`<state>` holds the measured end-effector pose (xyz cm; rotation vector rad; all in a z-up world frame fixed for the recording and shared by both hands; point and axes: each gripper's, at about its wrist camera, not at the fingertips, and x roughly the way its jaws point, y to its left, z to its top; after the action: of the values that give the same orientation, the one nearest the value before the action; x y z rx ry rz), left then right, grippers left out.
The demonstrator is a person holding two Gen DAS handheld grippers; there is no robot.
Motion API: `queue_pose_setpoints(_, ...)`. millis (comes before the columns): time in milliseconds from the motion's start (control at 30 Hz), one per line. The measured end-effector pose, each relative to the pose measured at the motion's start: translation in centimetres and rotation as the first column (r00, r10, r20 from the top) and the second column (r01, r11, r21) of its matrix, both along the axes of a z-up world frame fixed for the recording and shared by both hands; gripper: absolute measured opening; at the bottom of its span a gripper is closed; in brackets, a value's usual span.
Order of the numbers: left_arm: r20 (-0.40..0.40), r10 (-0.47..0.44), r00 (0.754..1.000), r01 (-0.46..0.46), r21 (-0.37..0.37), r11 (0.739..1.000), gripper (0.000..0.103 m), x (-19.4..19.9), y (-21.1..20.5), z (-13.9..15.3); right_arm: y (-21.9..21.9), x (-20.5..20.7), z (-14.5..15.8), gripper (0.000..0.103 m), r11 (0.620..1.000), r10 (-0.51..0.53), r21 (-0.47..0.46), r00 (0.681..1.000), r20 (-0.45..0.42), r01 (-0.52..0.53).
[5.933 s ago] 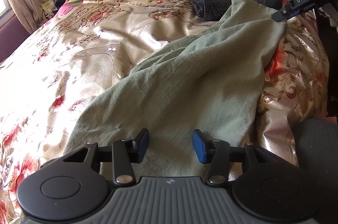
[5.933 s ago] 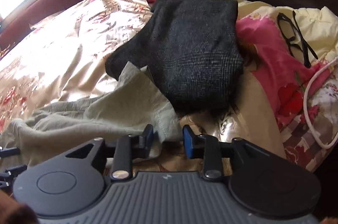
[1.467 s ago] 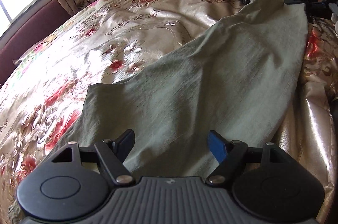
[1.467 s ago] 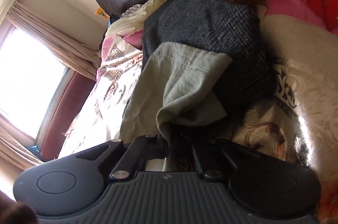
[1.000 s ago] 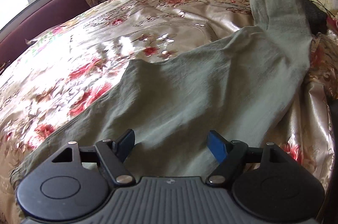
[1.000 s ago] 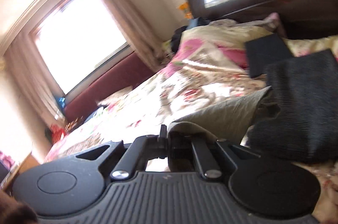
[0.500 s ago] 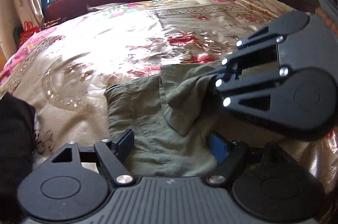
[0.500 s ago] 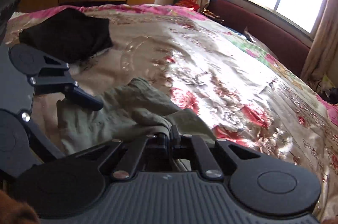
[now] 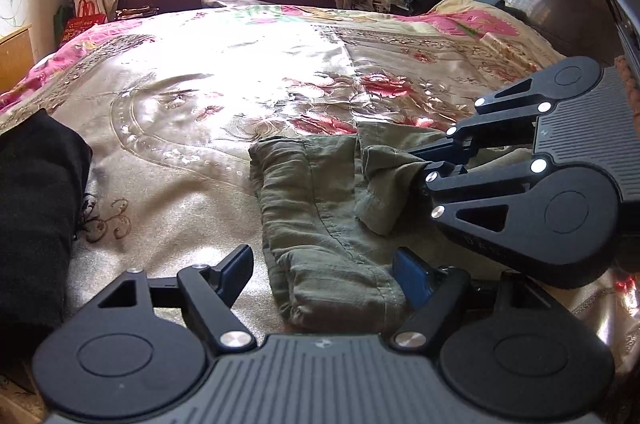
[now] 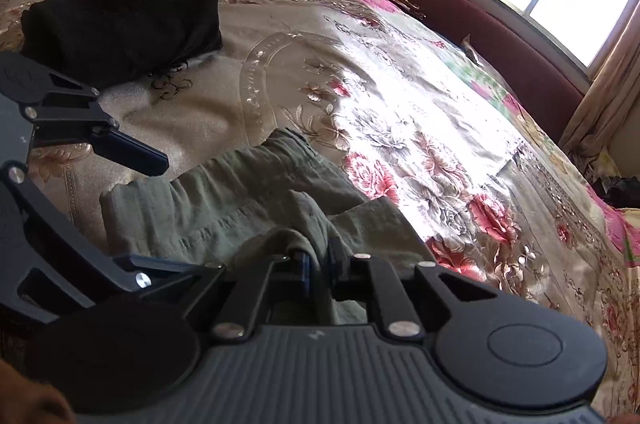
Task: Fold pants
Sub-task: 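Fold the pants leg over onto itself with the right gripper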
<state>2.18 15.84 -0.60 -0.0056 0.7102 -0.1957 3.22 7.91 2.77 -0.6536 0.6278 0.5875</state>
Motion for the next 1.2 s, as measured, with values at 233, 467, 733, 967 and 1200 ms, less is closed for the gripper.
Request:
queue_pose_setpoints(233, 0.019, -0.004, 1.000, 0.004, -0.007, 1.000, 0.090, -0.9, 0.2, 0.5, 0.7, 1.4, 0.3, 0.008, 0.998, -0.029, 0.058, 0.991, -0.133, 0.036)
queue_pose_setpoints(467, 0.045, -0.017, 0.999, 0.016, 0.014, 1.000, 0.090, -2.0, 0.1, 1.0, 2.5, -1.6, 4.9, 0.008, 0.978, 0.082, 0.193, 0.996, 0.020, -0.084)
queue_pose_setpoints(733, -0.037, -0.031, 0.999, 0.033, 0.044, 0.998, 0.091, -2.1, -0.2, 0.3, 3.4, -2.3, 1.3, 0.007, 0.981, 0.187, 0.081, 0.977, -0.107, -0.178)
queue_pose_setpoints(967, -0.039, -0.075, 0.996, 0.078, 0.069, 0.995, 0.092, -2.6, -1.0, 0.5, 0.0, -1.3, 1.1, 0.024, 0.989, 0.125, 0.109, 0.965, -0.231, -0.102)
queue_pose_setpoints(1200, -0.054, -0.064, 0.997, 0.067, 0.074, 0.995, 0.092, -2.3, -1.1, 0.5, -8.1, -3.6, 2.3, 0.060, 0.984, -0.060, 0.153, 0.982, -0.180, 0.089)
